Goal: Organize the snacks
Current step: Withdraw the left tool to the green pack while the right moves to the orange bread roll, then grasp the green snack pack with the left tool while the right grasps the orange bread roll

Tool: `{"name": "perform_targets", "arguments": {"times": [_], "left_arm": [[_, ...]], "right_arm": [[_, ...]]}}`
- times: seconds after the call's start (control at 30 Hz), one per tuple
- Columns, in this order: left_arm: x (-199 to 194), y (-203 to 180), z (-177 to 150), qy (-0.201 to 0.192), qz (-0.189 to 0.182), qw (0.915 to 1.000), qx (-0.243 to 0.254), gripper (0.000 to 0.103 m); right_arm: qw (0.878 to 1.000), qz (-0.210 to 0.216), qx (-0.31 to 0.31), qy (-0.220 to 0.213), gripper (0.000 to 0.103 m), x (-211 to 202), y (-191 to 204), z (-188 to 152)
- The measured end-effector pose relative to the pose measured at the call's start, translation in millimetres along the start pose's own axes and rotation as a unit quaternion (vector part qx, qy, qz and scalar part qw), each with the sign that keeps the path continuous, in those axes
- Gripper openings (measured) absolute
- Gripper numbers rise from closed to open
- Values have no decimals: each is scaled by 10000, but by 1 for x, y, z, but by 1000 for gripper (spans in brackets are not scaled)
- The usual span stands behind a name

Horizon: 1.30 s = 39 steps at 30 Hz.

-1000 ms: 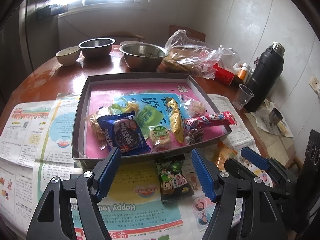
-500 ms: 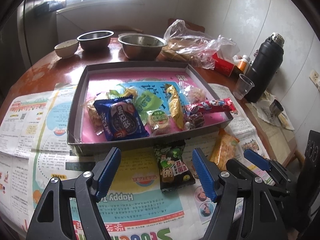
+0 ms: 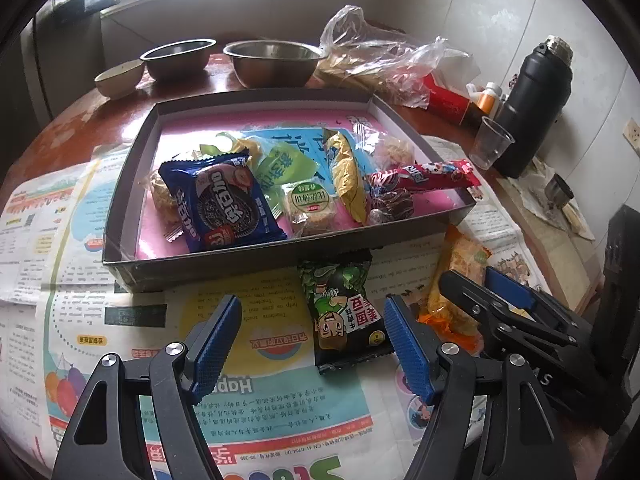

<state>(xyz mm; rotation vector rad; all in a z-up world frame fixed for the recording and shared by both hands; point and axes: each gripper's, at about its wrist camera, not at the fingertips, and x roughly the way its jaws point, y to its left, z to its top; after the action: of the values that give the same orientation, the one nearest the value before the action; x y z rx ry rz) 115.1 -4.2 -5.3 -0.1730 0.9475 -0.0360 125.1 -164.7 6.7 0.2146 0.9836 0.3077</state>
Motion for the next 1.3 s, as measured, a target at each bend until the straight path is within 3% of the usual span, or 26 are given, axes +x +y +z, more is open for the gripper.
{"name": "perform_targets", "arguments": {"times": [0.2, 0.47, 0.6, 0.73, 1.07, 1.17, 1.23, 1.3], "left_arm": [[8, 4, 1, 96, -15, 9999, -80, 75], [20, 1, 2, 223, -34, 9997, -49, 75], [27, -1, 2, 293, -55, 9995, -35, 75], [31, -3, 1, 327, -110, 9994, -48, 75], [38, -12, 2, 249, 13, 9997, 23, 75], [38, -16, 1, 138, 86, 9998, 83, 58], [38, -17, 1, 73, 130, 9998, 89, 40], [38, -15, 2, 75, 20, 10000, 21, 38]], "right_arm": [[9999, -35, -95, 76, 68, 11, 3, 3], [9935, -587, -974, 30, 69, 20, 23, -1], [9896, -644, -1288, -53, 61, 18, 22, -7], [9897, -561, -1309, -119, 44, 13, 11, -7], [9933, -171, -1126, -204, 36, 4, -2, -6], [9942, -83, -1052, -225, 36, 2, -4, -5], [9944, -34, -1025, -257, 36, 0, -5, -5], [9946, 21, -992, -290, 36, -3, -5, -4]]}}
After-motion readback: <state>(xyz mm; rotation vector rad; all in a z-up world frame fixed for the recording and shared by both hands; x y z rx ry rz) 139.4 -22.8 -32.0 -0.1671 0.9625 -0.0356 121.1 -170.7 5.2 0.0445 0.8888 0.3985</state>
